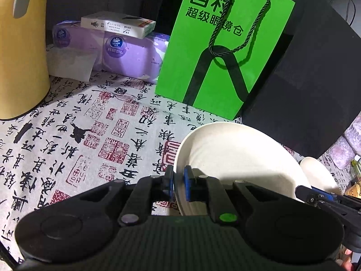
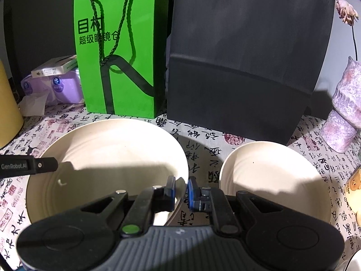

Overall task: Organize plates and bowls
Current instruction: 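Lift both cream plates off the table with both grippers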

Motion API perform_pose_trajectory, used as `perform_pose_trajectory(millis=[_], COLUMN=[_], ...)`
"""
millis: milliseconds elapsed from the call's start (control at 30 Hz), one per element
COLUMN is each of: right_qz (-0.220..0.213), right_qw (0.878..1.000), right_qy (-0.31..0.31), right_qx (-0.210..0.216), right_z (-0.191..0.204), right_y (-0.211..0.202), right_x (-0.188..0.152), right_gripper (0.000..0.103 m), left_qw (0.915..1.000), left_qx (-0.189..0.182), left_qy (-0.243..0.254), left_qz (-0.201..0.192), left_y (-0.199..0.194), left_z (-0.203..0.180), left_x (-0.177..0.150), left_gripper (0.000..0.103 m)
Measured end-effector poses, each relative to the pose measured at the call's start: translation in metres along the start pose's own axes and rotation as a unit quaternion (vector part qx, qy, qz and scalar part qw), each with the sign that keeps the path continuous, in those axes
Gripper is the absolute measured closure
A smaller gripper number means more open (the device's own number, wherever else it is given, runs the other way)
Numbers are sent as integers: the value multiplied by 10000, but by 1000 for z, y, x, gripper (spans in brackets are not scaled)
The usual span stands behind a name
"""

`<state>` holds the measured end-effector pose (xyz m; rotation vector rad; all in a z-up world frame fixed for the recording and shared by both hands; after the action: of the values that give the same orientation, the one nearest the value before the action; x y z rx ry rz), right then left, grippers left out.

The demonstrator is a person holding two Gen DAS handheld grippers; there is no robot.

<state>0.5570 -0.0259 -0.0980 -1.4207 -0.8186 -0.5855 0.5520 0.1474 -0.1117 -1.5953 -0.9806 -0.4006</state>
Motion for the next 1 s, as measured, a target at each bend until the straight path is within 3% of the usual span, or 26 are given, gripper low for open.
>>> perform_pose_trajectory(millis=[1000], right_qz=[-635], right_qw=[9968], right_qy=[442], right_qx=[180], right_z=[-16], right_y=[-54], right_x=[10], right_gripper=[95], left_qw=[9975], left_qx=[-405], left_qy=[-67], left_qz=[-574], left_y=[-44], left_z=[-10], left_x=[12], left_gripper=[93])
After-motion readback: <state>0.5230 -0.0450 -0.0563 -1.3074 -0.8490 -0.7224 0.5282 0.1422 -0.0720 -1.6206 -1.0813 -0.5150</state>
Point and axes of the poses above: each gripper's, at about its wrist camera, not at the fingertips, and y roughly the way its jaws point, z to its left, x to its top, the point moved 4 cm from there along y, roughly the way its jaws point, and after that the axes turned 4 degrees about -z, right-handed, at the moved point
